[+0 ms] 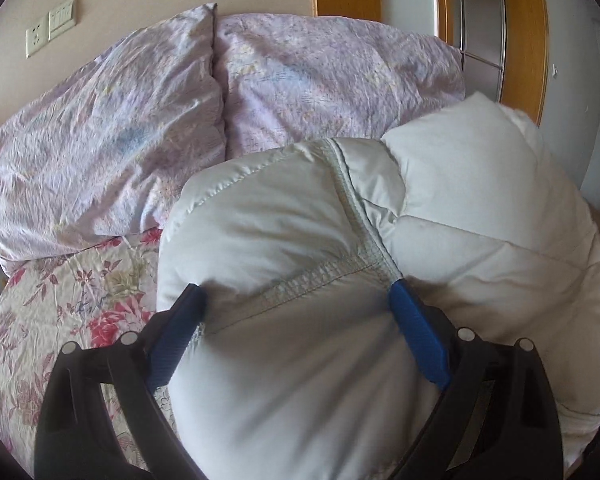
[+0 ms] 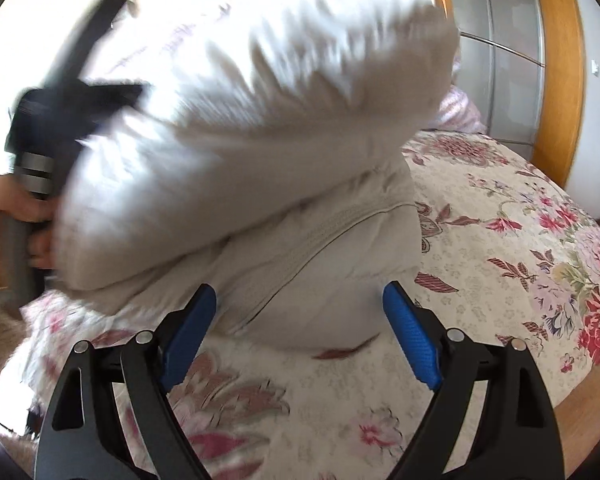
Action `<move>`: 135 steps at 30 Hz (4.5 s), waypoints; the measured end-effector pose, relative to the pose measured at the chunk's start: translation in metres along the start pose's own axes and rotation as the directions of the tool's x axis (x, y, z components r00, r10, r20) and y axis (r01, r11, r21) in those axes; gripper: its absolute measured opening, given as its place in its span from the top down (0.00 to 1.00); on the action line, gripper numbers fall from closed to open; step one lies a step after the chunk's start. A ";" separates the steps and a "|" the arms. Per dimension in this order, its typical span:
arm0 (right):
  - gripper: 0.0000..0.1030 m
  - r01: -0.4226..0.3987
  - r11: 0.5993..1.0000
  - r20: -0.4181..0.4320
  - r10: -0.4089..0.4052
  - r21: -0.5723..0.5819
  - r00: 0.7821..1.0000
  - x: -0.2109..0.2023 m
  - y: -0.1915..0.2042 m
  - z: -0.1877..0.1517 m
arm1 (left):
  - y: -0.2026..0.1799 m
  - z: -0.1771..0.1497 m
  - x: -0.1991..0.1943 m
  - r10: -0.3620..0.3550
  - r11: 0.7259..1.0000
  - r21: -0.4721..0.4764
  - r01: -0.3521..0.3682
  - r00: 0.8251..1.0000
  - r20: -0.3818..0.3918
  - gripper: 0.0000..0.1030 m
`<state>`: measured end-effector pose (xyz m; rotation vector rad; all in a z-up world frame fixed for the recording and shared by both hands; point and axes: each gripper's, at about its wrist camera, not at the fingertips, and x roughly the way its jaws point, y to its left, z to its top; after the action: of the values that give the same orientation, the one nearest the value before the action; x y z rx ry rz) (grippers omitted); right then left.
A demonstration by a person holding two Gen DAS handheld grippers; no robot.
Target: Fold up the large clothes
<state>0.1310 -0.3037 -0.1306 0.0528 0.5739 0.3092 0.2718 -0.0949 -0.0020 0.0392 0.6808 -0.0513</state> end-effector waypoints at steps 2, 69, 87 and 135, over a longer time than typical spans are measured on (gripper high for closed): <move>0.18 -0.055 0.998 0.036 0.055 -0.009 0.998 -0.017 -0.003 0.001 | -0.001 -0.001 0.005 -0.006 1.000 -0.007 0.006 1.000 -0.002 0.09; 0.81 0.113 0.962 -0.187 -0.067 0.248 0.980 0.163 -0.047 0.135 | -0.013 0.005 0.004 -0.074 0.997 -0.010 0.074 0.997 0.033 0.02; 0.81 0.122 0.957 -0.173 -0.078 0.262 0.982 0.159 -0.047 0.135 | 0.004 0.025 0.054 0.076 0.997 0.031 -0.074 0.994 -0.072 0.02; 0.80 0.075 0.960 -0.147 -0.036 0.269 0.988 0.102 -0.055 0.116 | 0.032 0.006 0.023 0.053 0.998 -0.015 -0.054 0.996 -0.078 0.02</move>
<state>0.2901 -0.3212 -0.0947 0.2833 0.7548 0.1773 0.2953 -0.0638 -0.0118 0.0434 0.7577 0.0078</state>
